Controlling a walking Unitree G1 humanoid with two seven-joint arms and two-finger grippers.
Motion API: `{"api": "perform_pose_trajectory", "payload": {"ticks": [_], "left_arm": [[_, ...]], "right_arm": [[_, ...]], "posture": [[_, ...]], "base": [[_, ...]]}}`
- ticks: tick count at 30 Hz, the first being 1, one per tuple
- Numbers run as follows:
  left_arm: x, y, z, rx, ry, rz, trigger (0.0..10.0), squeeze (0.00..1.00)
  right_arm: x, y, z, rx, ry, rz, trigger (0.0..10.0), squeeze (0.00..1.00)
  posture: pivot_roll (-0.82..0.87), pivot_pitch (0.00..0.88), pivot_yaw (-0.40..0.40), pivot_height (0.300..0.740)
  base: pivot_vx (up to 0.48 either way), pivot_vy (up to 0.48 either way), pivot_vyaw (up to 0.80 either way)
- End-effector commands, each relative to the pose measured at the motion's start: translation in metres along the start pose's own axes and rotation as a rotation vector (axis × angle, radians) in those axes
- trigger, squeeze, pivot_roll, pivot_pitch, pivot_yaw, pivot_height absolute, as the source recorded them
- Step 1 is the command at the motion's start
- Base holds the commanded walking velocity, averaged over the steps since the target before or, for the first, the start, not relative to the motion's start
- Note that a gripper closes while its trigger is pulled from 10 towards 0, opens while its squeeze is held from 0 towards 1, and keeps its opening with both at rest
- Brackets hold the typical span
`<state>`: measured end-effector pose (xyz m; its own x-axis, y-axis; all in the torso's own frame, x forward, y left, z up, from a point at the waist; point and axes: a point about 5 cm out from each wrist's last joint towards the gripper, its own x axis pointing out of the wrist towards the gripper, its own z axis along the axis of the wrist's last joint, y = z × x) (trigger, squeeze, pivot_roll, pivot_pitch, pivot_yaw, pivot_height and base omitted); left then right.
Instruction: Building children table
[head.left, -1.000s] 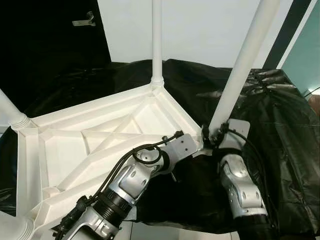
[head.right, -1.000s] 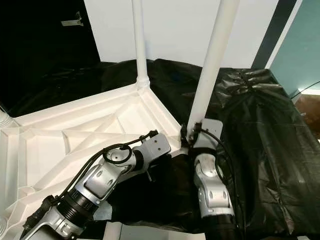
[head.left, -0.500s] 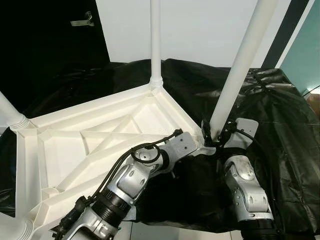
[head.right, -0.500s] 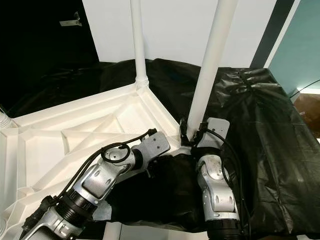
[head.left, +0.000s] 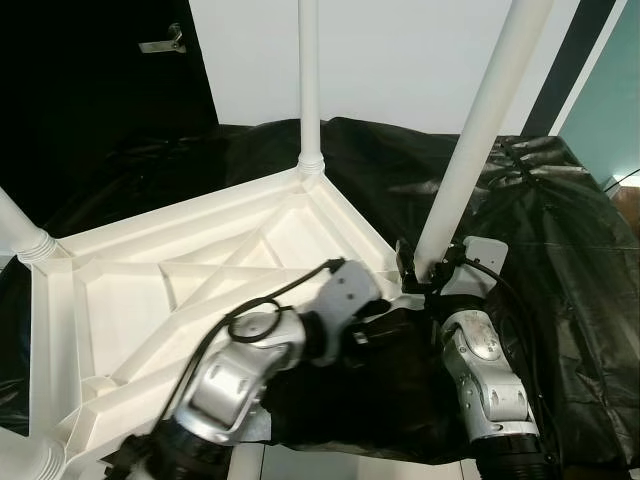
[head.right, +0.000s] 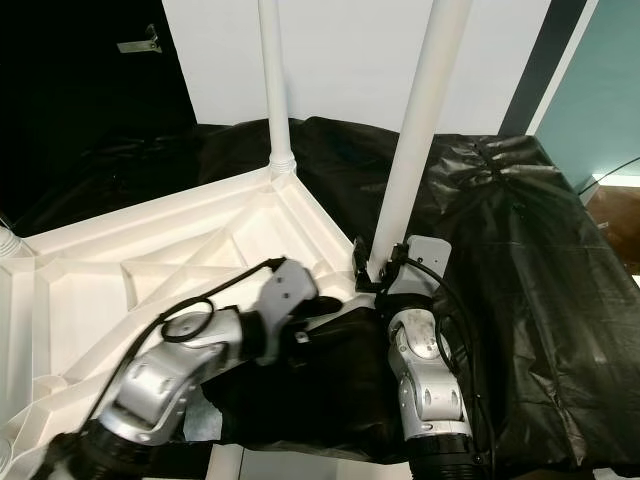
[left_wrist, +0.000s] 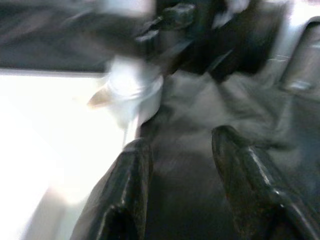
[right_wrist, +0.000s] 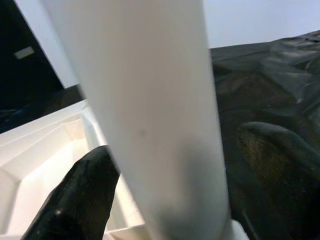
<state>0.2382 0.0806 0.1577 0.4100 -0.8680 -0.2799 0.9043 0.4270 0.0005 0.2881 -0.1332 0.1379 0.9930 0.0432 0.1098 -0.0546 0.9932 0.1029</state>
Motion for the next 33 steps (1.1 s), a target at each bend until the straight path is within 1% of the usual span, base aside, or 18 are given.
{"api": "perform_pose_trajectory", "payload": {"ticks": [1,3,4,5,7,8,9,11,12,13,14,15,18,21,24,26,30,33], "left_arm": [[-0.012,0.000,0.000,-0.022,-0.004,-0.060,10.0,0.00],[-0.027,0.005,-0.005,-0.038,0.015,-0.016,10.0,0.00],[-0.027,0.005,-0.005,-0.038,0.015,-0.016,10.0,0.00],[-0.036,0.010,-0.011,-0.047,0.040,0.033,10.0,0.00],[-0.036,0.010,-0.011,-0.047,0.040,0.033,10.0,0.00],[-0.045,0.014,-0.018,-0.061,0.066,0.071,10.0,0.00],[-0.045,0.014,-0.018,-0.061,0.066,0.071,10.0,0.00],[-0.068,0.019,-0.035,-0.094,0.143,0.143,10.0,0.00],[-0.068,0.019,-0.035,-0.094,0.143,0.143,10.0,0.00],[-0.078,0.019,-0.039,-0.107,0.168,0.166,10.0,0.00],[-0.094,0.023,-0.042,-0.124,0.190,0.220,10.0,0.00],[-0.094,0.023,-0.042,-0.124,0.190,0.220,10.0,0.00],[-0.111,0.028,-0.047,-0.146,0.205,0.281,10.0,0.00],[-0.117,0.026,-0.049,-0.160,0.214,0.282,10.0,0.00],[-0.132,0.024,-0.057,-0.174,0.271,0.281,10.0,0.00],[-0.135,0.028,-0.059,-0.163,0.288,0.299,10.0,0.00],[-0.135,0.048,-0.059,-0.058,0.343,0.395,10.0,0.00],[-0.136,0.060,-0.056,-0.038,0.347,0.473,10.0,0.00]], "right_arm": [[-0.002,-0.001,-0.005,0.010,0.023,0.006,10.0,0.00],[-0.003,-0.001,-0.008,0.015,0.035,0.017,10.0,0.00],[-0.003,-0.001,-0.008,0.015,0.035,0.017,10.0,0.00],[-0.004,0.000,-0.009,0.018,0.040,0.024,10.0,0.00],[-0.004,0.000,-0.009,0.018,0.040,0.024,10.0,0.00],[-0.005,0.000,-0.010,0.012,0.046,0.032,10.0,0.00],[-0.005,0.000,-0.010,0.012,0.046,0.032,10.0,0.00],[-0.004,-0.003,-0.012,0.005,0.055,0.026,10.0,0.00],[-0.004,-0.003,-0.012,0.005,0.055,0.026,10.0,0.00],[-0.004,-0.004,-0.012,0.000,0.058,0.020,10.0,0.00],[-0.002,-0.008,-0.013,-0.008,0.062,0.010,10.0,0.00],[-0.002,-0.008,-0.013,-0.008,0.062,0.010,10.0,0.00],[0.000,-0.011,-0.014,-0.012,0.067,0.001,10.0,0.00],[0.001,-0.013,-0.014,-0.018,0.065,-0.004,10.0,0.00],[0.006,-0.028,-0.009,-0.039,0.052,-0.065,10.0,0.00],[0.007,-0.035,-0.008,-0.054,0.049,-0.100,10.0,0.00],[0.008,-0.051,-0.009,-0.080,0.062,-0.158,10.0,0.00],[0.007,-0.054,-0.008,-0.083,0.058,-0.157,10.0,0.00]], "posture": [[0.01,0.018,-0.011,0.740],[0.01,0.022,-0.010,0.740],[0.01,0.022,-0.010,0.740],[0.01,0.023,-0.010,0.740],[0.01,0.023,-0.010,0.740],[0.02,0.026,-0.012,0.740],[0.02,0.026,-0.012,0.740],[0.03,0.032,-0.014,0.740],[0.03,0.032,-0.014,0.740],[0.03,0.032,-0.014,0.740],[0.04,0.033,-0.016,0.740],[0.04,0.033,-0.016,0.740],[0.04,0.032,-0.020,0.740],[0.05,0.031,-0.021,0.740],[0.05,0.029,-0.027,0.740],[0.04,0.029,-0.026,0.740],[0.03,0.029,-0.010,0.740],[0.03,0.027,-0.005,0.740]], "base": [[0.000,0.000,0.00],[0.000,0.000,0.00],[0.000,0.000,0.00],[0.000,0.000,0.00],[0.000,0.000,0.00],[0.000,0.000,0.00],[0.000,0.000,0.00],[0.000,0.000,0.00],[0.000,0.000,0.00],[0.000,0.000,0.00],[0.000,0.000,0.00],[0.000,0.000,0.00],[0.000,0.000,0.00],[0.000,0.000,0.00],[0.000,0.000,0.00],[0.000,0.000,0.00],[0.000,0.000,0.00],[0.000,0.000,0.00]]}}
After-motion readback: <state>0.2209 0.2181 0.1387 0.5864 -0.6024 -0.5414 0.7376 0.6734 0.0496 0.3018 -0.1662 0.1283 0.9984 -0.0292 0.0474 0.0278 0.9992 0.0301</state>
